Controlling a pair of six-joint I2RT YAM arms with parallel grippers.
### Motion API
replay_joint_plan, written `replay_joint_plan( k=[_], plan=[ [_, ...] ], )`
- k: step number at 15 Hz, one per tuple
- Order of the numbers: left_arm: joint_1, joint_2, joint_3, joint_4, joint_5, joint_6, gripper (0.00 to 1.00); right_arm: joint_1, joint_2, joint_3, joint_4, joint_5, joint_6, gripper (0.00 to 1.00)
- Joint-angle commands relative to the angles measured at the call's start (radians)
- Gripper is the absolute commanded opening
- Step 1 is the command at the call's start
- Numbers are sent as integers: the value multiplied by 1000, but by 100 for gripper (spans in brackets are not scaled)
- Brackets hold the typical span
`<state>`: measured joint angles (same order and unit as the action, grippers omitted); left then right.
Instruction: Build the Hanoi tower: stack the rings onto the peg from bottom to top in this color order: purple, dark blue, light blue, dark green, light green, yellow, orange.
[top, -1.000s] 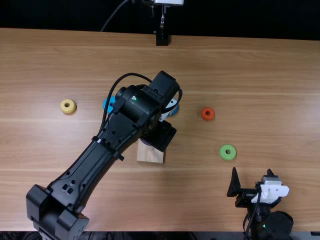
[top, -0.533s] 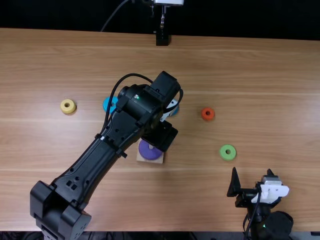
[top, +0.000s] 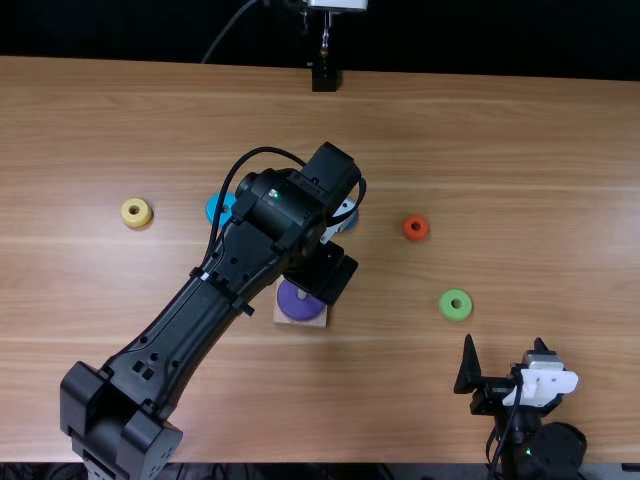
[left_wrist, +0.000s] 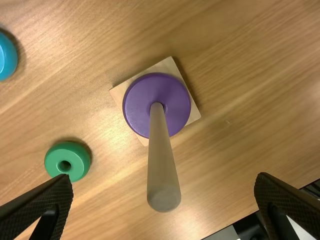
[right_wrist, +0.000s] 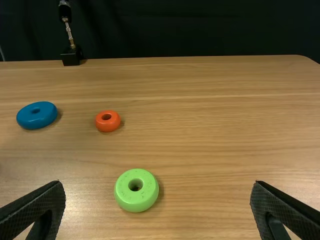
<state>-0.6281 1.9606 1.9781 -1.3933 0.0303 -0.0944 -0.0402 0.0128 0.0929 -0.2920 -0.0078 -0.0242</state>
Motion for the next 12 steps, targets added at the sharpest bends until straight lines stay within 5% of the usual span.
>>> replay_joint_plan(
  k=[1,7,10,12],
  plan=[
    [10,4,41,-6,-3,-9,100,-13,-13,-78,-37,0,2,100],
    [97,-85,136,0,-5,-7,100,-13,-13,-78,-37,0,2,100],
    [252,-223,110,37,-5,-5,100,-13,-13,-78,-37,0,2,100],
    [358,-348,-68,105,-3,-7,100,-13,-13,-78,-37,0,2,100]
  ],
)
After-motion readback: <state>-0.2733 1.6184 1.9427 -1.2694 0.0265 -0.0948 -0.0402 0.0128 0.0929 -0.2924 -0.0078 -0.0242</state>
